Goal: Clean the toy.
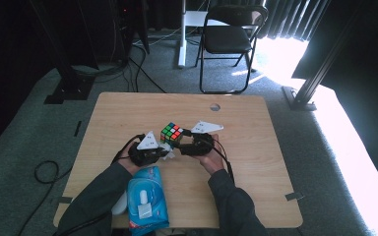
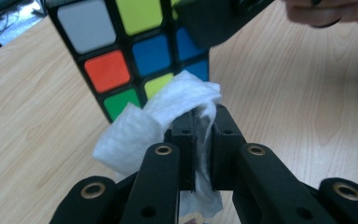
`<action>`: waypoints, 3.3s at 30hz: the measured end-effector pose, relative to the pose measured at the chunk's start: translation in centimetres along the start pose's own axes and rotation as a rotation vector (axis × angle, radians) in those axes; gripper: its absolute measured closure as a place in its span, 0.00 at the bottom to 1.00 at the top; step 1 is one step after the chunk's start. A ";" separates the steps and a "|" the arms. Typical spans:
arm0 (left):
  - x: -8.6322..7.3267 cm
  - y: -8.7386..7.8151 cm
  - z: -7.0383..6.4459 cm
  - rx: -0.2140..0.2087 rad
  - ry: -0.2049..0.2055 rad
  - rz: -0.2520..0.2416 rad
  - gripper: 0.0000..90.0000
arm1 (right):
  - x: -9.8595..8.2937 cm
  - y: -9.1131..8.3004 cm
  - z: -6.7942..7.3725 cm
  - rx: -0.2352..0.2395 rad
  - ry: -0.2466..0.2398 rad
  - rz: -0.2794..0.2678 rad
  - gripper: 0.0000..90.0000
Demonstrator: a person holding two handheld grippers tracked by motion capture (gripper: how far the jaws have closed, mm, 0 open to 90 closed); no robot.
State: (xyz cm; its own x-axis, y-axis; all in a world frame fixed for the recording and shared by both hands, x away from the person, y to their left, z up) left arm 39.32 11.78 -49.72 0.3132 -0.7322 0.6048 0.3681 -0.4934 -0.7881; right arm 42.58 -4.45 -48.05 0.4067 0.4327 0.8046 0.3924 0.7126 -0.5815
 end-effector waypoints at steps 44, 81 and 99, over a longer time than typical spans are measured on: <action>0.3 -5.1 3.9 0.116 -0.138 -0.175 0.92 | -2.5 2.1 -0.5 -0.055 -0.034 0.103 0.38; -1.5 -4.3 5.5 0.139 -0.208 -0.126 0.92 | -3.4 3.0 -1.2 -0.106 -0.019 0.131 0.38; -3.7 -3.0 6.6 0.146 -0.271 -0.077 0.91 | -3.7 3.3 -1.4 -0.115 -0.010 0.146 0.38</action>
State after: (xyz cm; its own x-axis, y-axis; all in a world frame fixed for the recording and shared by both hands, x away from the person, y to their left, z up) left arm 42.80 19.04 -48.78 0.4943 -0.5339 0.6860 0.5154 -0.4556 -0.7259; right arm 43.52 -4.43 -53.13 0.4579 0.5331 0.7114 0.4216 0.5743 -0.7017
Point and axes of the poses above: each handheld gripper's, and its own axes: y roughly forward along the jaws, x roughly out of its top, z roughly to its left, the point moved 5 cm from there along y, roughly forward along the jaws, and after that the axes turned 14 degrees about z, right-handed, at the moved point
